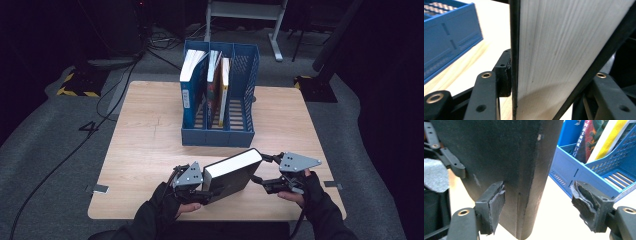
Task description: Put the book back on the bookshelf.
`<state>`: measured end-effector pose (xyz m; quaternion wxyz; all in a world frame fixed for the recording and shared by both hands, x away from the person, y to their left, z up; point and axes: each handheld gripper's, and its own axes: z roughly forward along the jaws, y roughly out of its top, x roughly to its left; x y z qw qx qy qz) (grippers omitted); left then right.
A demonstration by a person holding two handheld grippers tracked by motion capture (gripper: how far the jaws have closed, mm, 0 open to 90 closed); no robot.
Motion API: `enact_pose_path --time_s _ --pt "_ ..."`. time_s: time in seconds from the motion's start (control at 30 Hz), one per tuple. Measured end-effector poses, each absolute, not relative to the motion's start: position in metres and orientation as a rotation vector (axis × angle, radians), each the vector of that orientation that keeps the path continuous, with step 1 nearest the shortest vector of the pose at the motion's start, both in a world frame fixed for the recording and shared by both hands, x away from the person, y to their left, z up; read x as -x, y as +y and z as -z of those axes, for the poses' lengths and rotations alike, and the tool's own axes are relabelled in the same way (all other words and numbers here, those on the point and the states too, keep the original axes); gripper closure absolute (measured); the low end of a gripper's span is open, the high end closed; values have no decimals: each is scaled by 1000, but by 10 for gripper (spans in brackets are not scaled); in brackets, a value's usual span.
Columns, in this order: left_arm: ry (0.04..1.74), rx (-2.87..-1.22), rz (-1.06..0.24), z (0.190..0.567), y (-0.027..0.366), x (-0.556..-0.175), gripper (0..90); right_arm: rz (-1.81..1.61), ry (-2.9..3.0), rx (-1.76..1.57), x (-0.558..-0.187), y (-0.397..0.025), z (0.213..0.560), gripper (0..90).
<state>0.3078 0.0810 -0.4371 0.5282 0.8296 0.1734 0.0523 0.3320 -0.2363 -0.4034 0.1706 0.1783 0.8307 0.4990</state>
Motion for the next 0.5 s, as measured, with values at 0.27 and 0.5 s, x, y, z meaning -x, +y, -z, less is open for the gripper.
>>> enact_pose_path --time_s 0.27,0.5 --pt "320 -2002 -45 436 75 -316 489 -1459 2421 -439 -329 -242 403 241" --pt "238 -2028 -19 435 69 -324 479 -1464 2475 -356 -329 -230 404 261"
